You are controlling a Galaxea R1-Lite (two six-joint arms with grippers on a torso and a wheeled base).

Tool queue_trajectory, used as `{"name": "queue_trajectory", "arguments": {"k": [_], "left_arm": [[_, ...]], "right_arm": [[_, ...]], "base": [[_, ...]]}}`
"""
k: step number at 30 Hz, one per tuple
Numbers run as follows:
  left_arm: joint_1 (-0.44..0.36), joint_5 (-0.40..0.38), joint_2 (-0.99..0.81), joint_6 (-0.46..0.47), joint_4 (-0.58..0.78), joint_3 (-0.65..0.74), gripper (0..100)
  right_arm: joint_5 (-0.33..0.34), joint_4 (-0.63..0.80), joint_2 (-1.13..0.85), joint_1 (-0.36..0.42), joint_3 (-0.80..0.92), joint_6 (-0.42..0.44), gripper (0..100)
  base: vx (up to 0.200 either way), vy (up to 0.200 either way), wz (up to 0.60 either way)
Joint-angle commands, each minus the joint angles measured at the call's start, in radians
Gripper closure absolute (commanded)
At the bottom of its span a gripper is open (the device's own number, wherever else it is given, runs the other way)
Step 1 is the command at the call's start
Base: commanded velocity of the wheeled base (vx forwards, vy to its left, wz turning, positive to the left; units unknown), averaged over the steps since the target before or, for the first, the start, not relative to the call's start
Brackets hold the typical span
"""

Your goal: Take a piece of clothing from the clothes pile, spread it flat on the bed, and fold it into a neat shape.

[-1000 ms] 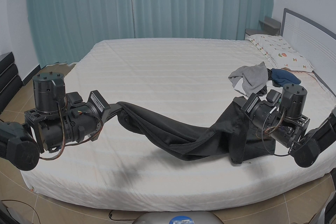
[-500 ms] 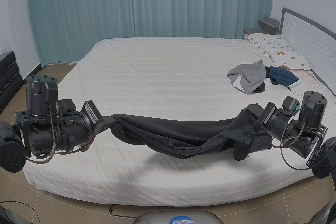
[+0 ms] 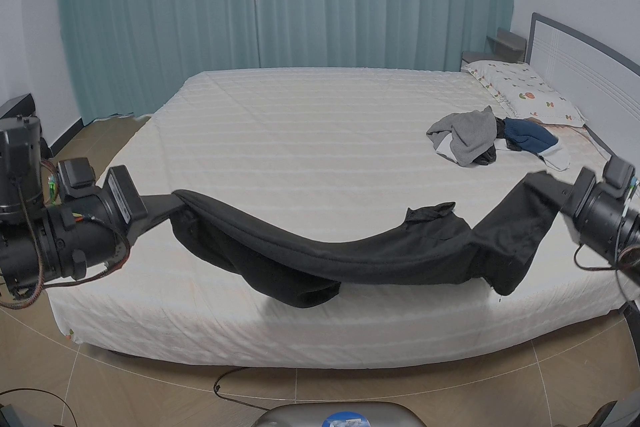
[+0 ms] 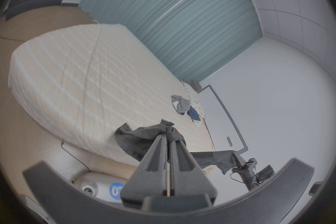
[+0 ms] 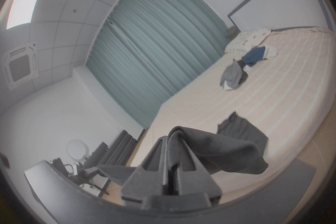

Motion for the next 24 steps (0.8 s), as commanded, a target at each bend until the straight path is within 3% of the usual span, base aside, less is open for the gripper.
{"name": "queue_trajectory", "arguments": {"k": [1, 3, 5, 10, 16, 20, 24], "left_arm": [[0.023, 0.041, -0.03, 0.096, 0.098, -0.231, 100], [0.035, 0.043, -0.011, 0.105, 0.121, -0.271, 100], [0.058, 0.043, 0.068, 0.107, 0.18, -0.389, 100], [0.081, 0.045, 0.188, 0.102, 0.184, -0.469, 100], [0.108, 0.031, 0.347, -0.031, 0.177, -0.581, 100], [0.118, 0.022, 0.415, -0.036, 0.176, -0.613, 100], [0.121, 0.018, 0.475, -0.04, 0.176, -0.641, 100]], "right_arm": [[0.005, 0.24, -0.122, -0.077, -0.373, -0.028, 100], [0.006, 0.266, -0.102, -0.09, -0.433, -0.028, 100], [0.002, 0.334, -0.021, -0.122, -0.622, -0.031, 100], [0.002, 0.382, 0.142, -0.198, -0.777, -0.033, 100], [-0.012, 0.366, 0.394, -0.24, -0.867, -0.014, 100], [-0.047, 0.243, 0.507, -0.232, -0.883, 0.001, 100], [-0.047, 0.125, 0.595, -0.232, -0.889, -0.003, 100]], "base": [[0.0, 0.0, 0.0], [0.0, 0.0, 0.0], [0.0, 0.0, 0.0], [0.0, 0.0, 0.0], [0.0, 0.0, 0.0], [0.0, 0.0, 0.0], [0.2, 0.0, 0.0]]}}
